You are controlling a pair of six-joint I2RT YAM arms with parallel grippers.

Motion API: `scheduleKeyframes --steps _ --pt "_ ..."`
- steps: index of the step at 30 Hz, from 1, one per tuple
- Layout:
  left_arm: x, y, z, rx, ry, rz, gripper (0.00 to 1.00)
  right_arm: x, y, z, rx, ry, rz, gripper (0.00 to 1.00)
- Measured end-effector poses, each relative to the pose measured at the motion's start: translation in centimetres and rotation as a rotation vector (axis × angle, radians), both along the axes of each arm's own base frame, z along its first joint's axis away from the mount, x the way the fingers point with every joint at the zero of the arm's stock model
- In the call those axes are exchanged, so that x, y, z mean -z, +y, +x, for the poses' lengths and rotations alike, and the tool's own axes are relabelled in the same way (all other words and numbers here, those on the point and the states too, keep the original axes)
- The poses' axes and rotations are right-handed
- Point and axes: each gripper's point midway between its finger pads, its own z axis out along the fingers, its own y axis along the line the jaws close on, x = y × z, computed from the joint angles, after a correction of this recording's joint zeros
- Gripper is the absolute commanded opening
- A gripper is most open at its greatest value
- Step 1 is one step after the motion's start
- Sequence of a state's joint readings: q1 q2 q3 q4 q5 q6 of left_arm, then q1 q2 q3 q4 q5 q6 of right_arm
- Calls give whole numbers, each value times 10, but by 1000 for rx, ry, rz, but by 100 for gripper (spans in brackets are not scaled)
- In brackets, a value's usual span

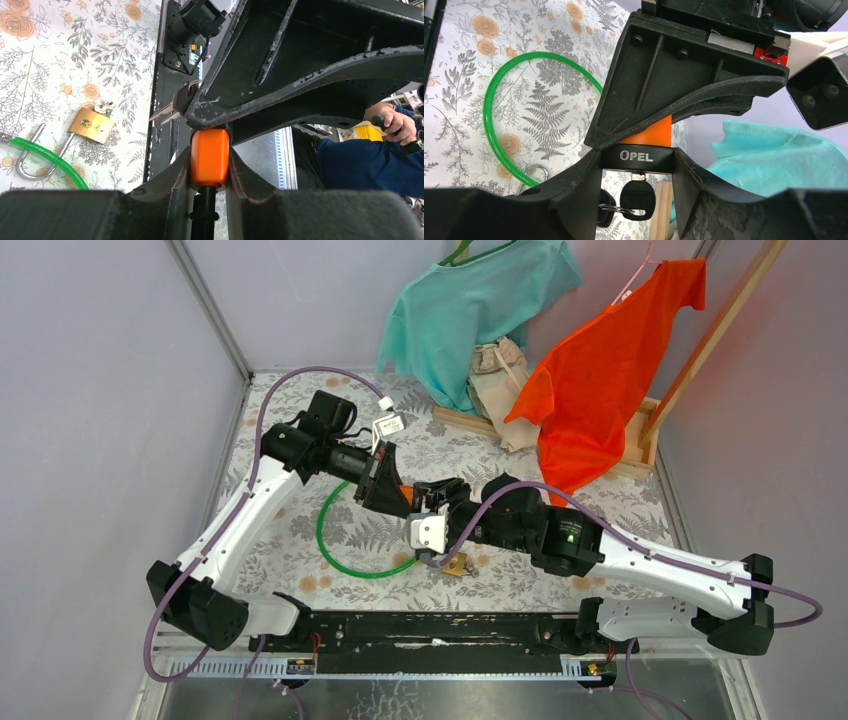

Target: Unlock with the key

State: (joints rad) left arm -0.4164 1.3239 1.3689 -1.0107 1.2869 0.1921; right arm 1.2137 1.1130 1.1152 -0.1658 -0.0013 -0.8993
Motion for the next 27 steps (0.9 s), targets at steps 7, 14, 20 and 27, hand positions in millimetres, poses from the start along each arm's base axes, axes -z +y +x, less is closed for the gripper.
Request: scheduleKeyframes --steps 7,14,20,27 --pt "-1 0 0 4 -10 -3 42 0 0 0 32 -40 -19 26" --pt "-6 2 -3 16 -24 -8 73 7 5 6 89 -21 -47 0" --pt "-7 11 3 33 -172 61 74 7 0 6 143 56 -15 0" --pt "14 33 9 46 -377 189 65 10 -13 -1 186 166 46 0"
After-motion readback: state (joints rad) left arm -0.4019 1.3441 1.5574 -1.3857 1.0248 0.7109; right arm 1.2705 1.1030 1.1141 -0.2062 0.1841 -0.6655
